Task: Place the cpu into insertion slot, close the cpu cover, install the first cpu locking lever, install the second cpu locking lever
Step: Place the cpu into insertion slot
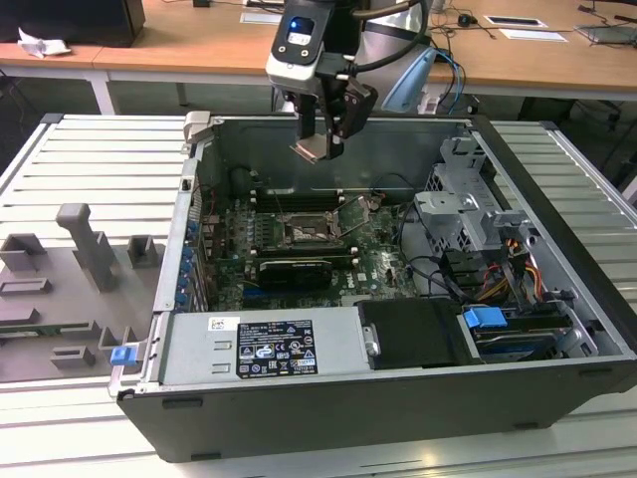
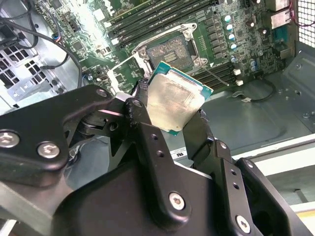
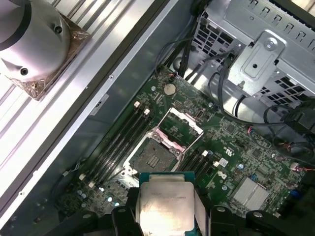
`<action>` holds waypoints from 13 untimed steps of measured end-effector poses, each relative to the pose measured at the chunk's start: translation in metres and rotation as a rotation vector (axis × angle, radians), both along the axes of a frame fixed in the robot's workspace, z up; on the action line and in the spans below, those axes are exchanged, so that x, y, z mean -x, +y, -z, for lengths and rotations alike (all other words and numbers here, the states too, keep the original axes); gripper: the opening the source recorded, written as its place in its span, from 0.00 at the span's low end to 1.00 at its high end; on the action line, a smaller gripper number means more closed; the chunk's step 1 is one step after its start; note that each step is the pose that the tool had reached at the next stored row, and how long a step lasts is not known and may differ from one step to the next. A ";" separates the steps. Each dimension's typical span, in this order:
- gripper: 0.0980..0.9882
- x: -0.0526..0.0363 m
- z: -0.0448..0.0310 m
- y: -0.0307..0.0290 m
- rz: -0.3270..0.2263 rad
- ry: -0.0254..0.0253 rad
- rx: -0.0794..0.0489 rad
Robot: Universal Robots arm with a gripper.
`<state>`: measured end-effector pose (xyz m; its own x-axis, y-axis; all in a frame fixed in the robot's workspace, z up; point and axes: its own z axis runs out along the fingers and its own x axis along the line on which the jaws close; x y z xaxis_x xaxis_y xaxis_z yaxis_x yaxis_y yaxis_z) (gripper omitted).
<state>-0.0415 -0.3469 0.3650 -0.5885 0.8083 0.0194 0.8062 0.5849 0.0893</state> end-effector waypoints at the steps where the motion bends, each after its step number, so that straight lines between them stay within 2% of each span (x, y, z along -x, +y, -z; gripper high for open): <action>1: 0.48 0.0000 0.0001 0.0000 0.005 0.0000 0.000; 6: 0.48 0.0000 0.0004 0.0000 0.034 0.0000 0.000; 13: 0.48 0.0000 0.0010 0.0000 0.105 0.0000 0.000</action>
